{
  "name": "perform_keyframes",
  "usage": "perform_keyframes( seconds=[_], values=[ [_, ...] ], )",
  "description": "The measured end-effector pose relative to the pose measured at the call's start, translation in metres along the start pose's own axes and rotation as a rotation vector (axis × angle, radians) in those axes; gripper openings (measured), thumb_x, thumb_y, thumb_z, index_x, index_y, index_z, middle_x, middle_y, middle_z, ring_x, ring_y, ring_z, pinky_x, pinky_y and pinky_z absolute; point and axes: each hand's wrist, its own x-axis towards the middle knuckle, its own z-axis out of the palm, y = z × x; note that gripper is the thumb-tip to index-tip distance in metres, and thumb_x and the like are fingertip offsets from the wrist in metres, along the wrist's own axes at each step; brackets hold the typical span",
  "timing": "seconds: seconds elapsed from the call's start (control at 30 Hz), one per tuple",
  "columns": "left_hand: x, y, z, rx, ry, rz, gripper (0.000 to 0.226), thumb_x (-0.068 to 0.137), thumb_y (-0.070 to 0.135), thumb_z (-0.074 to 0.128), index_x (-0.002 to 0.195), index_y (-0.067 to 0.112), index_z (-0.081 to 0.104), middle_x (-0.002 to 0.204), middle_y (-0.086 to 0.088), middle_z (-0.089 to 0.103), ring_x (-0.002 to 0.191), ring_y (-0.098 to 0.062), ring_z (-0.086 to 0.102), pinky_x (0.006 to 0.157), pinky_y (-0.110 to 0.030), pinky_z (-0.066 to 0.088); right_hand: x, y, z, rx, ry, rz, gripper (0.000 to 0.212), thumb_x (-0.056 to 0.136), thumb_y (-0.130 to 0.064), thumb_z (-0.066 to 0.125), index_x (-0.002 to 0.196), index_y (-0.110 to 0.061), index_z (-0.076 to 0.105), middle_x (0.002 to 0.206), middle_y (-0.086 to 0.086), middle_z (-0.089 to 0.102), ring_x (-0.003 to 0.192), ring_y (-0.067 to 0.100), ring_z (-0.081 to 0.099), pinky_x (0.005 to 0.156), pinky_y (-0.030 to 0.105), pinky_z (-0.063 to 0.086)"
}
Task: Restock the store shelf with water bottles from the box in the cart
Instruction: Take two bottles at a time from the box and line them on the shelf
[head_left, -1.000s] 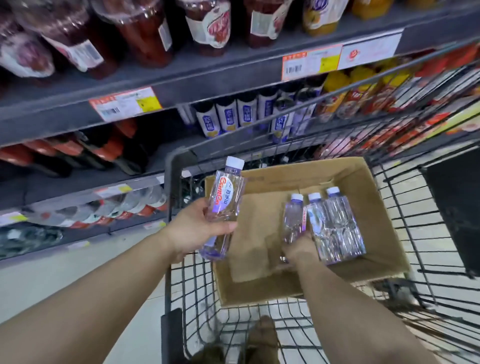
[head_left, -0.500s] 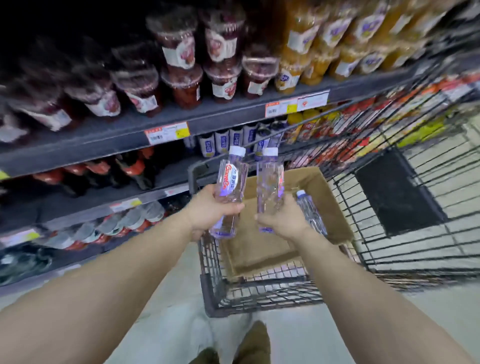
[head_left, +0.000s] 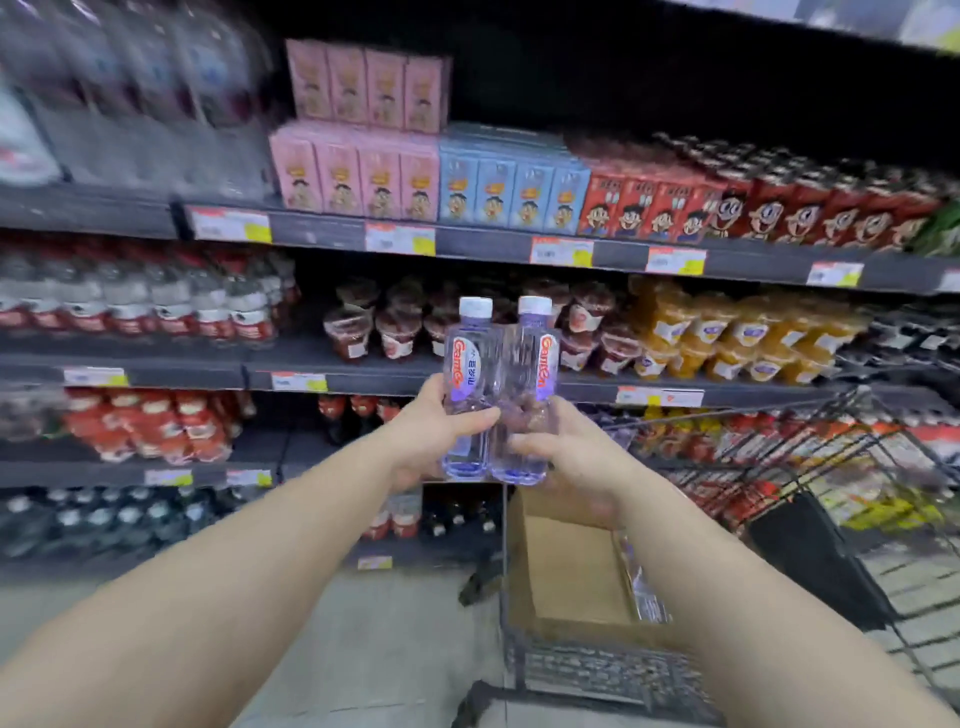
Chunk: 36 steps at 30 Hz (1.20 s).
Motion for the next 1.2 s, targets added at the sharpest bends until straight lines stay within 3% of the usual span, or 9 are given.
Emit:
perform_keyframes(
  seconds=[0.13,0.27,0.43,0.53,0.63,0.73,0.8,0.97,1.2],
  values=[
    [-0.069,0.015,-0.062,0.023,0.135,0.01,0.06,0.085,0.009,0.07,0.129,0.03,0.036,0.117,0.007,0.059,0.104,-0.017,0.058,0.076,-0.044,0.053,-0.01,-0.04,0.072,-0.086,-0.007,-0.13,0.057,0.077,-0.01,0.076,0.127,-0.018,0.05,0.114,0.002,0.071,0.103,0.017,0.068,0.088,0.036,0.056],
    [-0.137,0.022,-0.136,-0.028,0.291,0.058,0.061,0.088,0.011,0.069,0.134,0.029,0.033,0.117,0.008,0.059,0.103,-0.013,0.057,0.066,-0.037,0.051,-0.008,-0.083,0.16,-0.114,-0.083,-0.217,0.056,0.077,-0.006,0.079,0.125,-0.015,0.051,0.113,0.004,0.07,0.093,0.014,0.068,0.067,0.022,0.052],
    [-0.213,0.021,-0.242,-0.057,0.511,0.141,0.072,0.076,0.018,0.08,0.134,0.019,0.038,0.12,0.002,0.063,0.115,-0.026,0.061,0.088,-0.048,0.053,0.001,-0.127,0.287,-0.133,-0.182,-0.332,0.049,0.075,-0.008,0.081,0.113,-0.024,0.054,0.108,0.0,0.07,0.092,0.013,0.068,0.07,0.028,0.056],
    [-0.255,0.009,-0.316,-0.091,0.595,0.165,0.079,0.069,0.026,0.083,0.135,0.028,0.04,0.125,0.003,0.064,0.11,-0.024,0.065,0.088,-0.053,0.051,0.017,-0.147,0.374,-0.121,-0.255,-0.377,0.045,0.071,-0.017,0.084,0.099,-0.036,0.055,0.113,-0.003,0.069,0.104,0.018,0.067,0.087,0.045,0.056],
    [-0.297,-0.001,-0.398,-0.082,0.674,0.16,0.077,0.072,0.022,0.081,0.136,0.031,0.038,0.129,0.003,0.063,0.112,-0.023,0.064,0.076,-0.05,0.056,0.031,-0.166,0.465,-0.107,-0.318,-0.402,0.047,0.069,-0.029,0.085,0.102,-0.04,0.053,0.119,-0.007,0.064,0.112,0.017,0.062,0.097,0.043,0.05],
    [-0.336,-0.005,-0.477,-0.039,0.736,0.148,0.068,0.081,0.016,0.077,0.134,0.029,0.038,0.121,0.005,0.068,0.113,-0.02,0.064,0.087,-0.054,0.053,0.045,-0.181,0.55,-0.067,-0.331,-0.38,0.076,0.061,-0.042,0.085,0.126,-0.032,0.047,0.127,-0.006,0.06,0.113,0.02,0.061,0.091,0.045,0.054],
    [-0.355,-0.005,-0.525,-0.025,0.784,0.157,0.067,0.084,0.01,0.074,0.138,0.022,0.036,0.121,0.001,0.068,0.113,-0.019,0.063,0.092,-0.048,0.05,0.058,-0.187,0.596,-0.002,-0.35,-0.377,0.086,0.051,-0.049,0.084,0.126,-0.037,0.045,0.128,-0.006,0.059,0.111,0.022,0.063,0.089,0.051,0.054],
    [-0.372,-0.011,-0.609,-0.062,0.808,0.132,0.074,0.08,0.016,0.078,0.138,0.032,0.034,0.122,0.002,0.067,0.116,-0.023,0.062,0.092,-0.061,0.05,0.08,-0.206,0.676,-0.01,-0.338,-0.34,0.049,0.078,-0.024,0.079,0.113,-0.032,0.045,0.105,-0.014,0.057,0.096,0.012,0.062,0.09,0.044,0.054],
    [-0.348,-0.028,-0.696,-0.087,0.866,0.149,0.083,0.074,0.023,0.082,0.141,0.031,0.034,0.133,-0.001,0.059,0.123,-0.018,0.057,0.104,-0.049,0.045,0.139,-0.219,0.751,-0.119,-0.327,-0.376,0.064,0.076,-0.026,0.081,0.128,-0.024,0.044,0.117,-0.008,0.053,0.105,0.014,0.052,0.094,0.037,0.047]
  ],
)
